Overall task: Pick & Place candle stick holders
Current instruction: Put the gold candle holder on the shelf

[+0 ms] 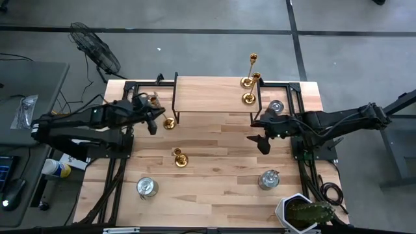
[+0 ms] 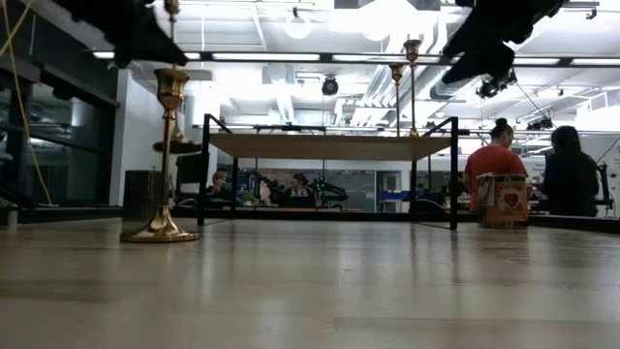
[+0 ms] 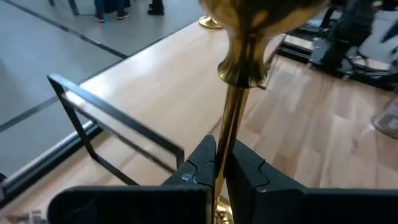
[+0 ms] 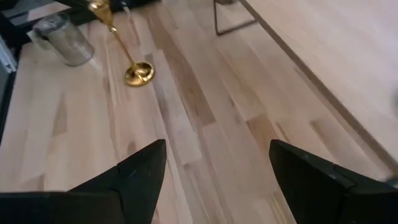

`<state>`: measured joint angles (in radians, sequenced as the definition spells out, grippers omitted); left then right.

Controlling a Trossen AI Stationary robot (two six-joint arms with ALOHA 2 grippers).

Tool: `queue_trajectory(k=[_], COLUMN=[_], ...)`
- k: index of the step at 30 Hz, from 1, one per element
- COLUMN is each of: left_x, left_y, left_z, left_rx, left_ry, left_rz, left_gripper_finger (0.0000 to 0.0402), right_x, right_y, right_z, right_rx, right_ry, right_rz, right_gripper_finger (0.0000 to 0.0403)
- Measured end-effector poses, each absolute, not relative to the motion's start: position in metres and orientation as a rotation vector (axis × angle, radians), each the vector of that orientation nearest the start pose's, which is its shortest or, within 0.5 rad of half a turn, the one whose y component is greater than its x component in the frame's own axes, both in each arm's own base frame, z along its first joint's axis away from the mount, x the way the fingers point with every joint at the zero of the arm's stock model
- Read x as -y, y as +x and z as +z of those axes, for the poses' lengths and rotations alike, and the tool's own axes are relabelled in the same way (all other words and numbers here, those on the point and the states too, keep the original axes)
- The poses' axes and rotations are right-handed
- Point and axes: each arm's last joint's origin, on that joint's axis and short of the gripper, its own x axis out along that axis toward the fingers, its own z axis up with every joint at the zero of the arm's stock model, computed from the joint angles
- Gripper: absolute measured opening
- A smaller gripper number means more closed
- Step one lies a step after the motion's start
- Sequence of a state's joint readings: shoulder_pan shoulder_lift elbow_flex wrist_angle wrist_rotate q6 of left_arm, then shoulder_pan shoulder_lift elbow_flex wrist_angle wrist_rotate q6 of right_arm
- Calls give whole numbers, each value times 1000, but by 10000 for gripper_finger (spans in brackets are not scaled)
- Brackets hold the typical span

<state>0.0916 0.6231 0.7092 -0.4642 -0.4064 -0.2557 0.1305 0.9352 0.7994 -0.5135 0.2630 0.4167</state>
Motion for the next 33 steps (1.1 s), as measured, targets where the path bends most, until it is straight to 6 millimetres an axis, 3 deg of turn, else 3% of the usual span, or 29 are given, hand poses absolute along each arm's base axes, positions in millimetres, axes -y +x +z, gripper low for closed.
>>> queue_trajectory(k=[8, 14, 20, 28, 33], left_x=[-28, -29, -33, -75, -104], left_y=[174, 192, 228, 295, 318], left_z=[341, 380, 385, 390, 402], left_rx=[-324, -274, -343, -385, -308], left_ry=[-89, -28, 63, 35, 61], left_rz=[520, 486, 437, 364, 309], left_gripper_finger=[8, 8, 8, 8, 8], right_x=[-18, -18, -18, -18, -18], right_y=[192, 191, 194, 194, 194], right_z=[285, 265, 258, 257, 257], right_rx=[-564, -475, -409, -404, -404], right_ry=[234, 264, 277, 278, 278], right_rz=[-231, -213, -201, -200, -200], right_gripper_finger=[278, 278, 278, 278, 278])
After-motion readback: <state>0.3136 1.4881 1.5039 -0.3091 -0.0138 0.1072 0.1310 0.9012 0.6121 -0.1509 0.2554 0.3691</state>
